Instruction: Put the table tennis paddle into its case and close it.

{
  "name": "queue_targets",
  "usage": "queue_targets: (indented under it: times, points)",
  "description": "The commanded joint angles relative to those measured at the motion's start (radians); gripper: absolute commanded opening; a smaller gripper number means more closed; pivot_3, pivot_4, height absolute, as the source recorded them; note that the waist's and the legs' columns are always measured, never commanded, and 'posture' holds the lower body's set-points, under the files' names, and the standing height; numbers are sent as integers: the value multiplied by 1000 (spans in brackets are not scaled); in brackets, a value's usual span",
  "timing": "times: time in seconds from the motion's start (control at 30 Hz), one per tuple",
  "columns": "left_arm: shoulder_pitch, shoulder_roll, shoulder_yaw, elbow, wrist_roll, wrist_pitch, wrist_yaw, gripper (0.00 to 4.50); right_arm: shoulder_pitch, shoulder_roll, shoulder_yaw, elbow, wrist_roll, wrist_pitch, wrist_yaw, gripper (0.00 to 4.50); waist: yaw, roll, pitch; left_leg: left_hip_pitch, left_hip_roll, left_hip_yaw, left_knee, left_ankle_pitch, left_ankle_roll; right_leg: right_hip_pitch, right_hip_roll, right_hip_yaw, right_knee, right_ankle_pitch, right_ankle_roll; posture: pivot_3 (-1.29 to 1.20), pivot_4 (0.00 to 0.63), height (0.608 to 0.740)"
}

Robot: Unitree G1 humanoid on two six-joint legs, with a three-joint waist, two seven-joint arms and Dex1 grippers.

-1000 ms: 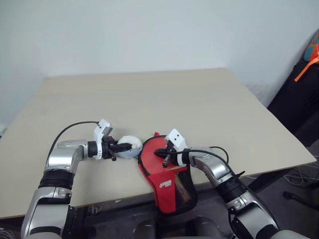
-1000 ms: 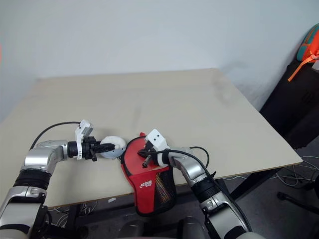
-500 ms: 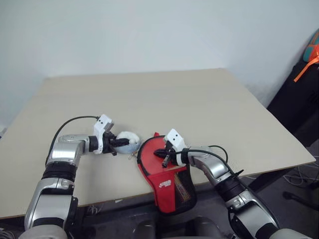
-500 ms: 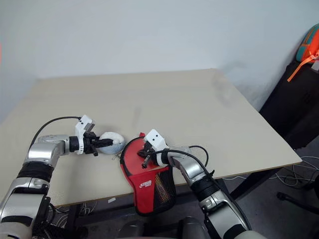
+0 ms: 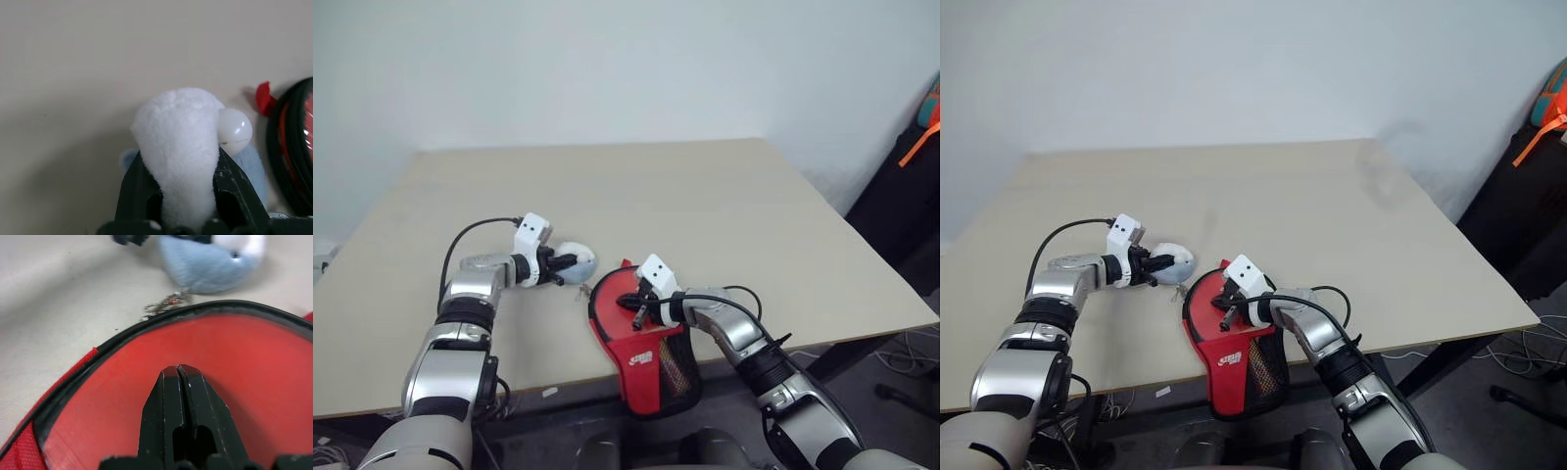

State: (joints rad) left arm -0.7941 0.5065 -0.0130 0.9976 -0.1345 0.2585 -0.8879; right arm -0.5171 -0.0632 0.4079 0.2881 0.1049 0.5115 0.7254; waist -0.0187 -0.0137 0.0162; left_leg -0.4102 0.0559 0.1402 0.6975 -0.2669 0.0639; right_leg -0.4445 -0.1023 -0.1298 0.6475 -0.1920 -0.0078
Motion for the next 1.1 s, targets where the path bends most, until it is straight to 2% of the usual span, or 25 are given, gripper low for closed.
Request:
queue_targets:
  times: [0.03, 0.27, 0.73, 1.1]
  points:
    - [-67, -25, 23, 23, 17, -54, 74, 593, 16, -3, 31, 22, -22, 22, 11, 0, 6, 0, 0, 0, 0, -3, 1, 0, 0, 0, 0, -1, 0, 0, 0, 0, 0, 706]
    - [-111, -60, 23, 80, 34, -91, 98, 593, 19, -3, 32, 14, -26, 29, 10, 0, 21, 1, 0, -1, -1, -11, 3, 0, 1, 1, -1, -3, 0, 0, 0, 0, 0, 706]
    - [-243, -142, 40, 214, 74, -182, 246, 593, 21, -5, 35, 14, -28, 42, 6, 0, 15, 1, 0, -3, -1, -11, 4, -1, 3, 1, 0, -2, 1, 0, 0, 0, 0, 706]
    - [-318, -250, 51, 271, 105, -245, 343, 593, 30, -10, 33, -3, -27, 60, -2, 0, 9, 1, 0, -3, -1, -11, 4, -2, 3, 1, 0, -2, 0, 0, 0, 0, 0, 706]
